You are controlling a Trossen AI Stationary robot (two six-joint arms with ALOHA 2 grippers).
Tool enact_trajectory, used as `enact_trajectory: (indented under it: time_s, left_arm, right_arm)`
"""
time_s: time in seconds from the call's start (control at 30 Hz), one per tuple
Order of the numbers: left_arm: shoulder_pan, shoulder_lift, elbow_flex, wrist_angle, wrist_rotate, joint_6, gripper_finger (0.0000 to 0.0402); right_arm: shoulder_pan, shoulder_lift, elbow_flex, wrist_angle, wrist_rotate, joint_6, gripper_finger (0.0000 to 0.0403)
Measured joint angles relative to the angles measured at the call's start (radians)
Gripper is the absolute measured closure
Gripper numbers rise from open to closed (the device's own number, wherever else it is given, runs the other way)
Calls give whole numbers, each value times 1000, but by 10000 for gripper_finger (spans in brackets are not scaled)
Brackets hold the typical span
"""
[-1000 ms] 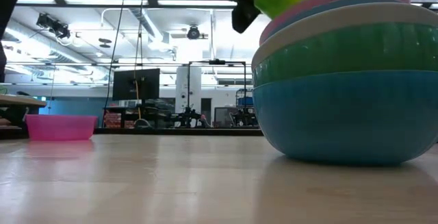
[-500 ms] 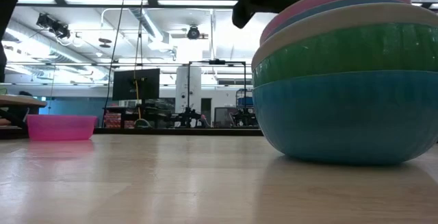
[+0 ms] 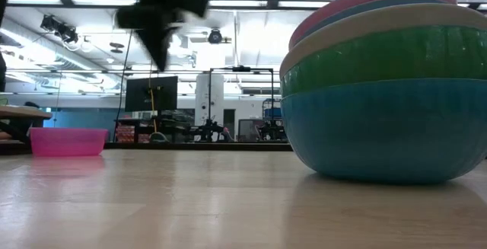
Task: Nest bowls inside each other
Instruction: Stack the red bowl on top of the green bowl
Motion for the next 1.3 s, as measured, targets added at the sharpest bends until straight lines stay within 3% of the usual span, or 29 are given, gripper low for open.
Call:
enact_trajectory:
  time_s: [0.23,0.47,0.7,0.93,1.3]
  left_arm:
    - [16,-369,-430,249,136,-53,316]
    - [30,-597,-619,381,143,4,316]
    - [69,-624,-643,378,145,-4,316]
    - [117,-612,-644,178,203,-314,316]
    - [115,-590,-676,208,360,-490,316]
  right_arm:
    - [36,47,0,4,1,63,383]
    - [23,87,0,15,-1,76,383]
    - [-5,87,-1,27,-5,50,383]
    - [-6,86,-1,44,-16,23,383]
    - [-6,86,-1,54,-16,17,383]
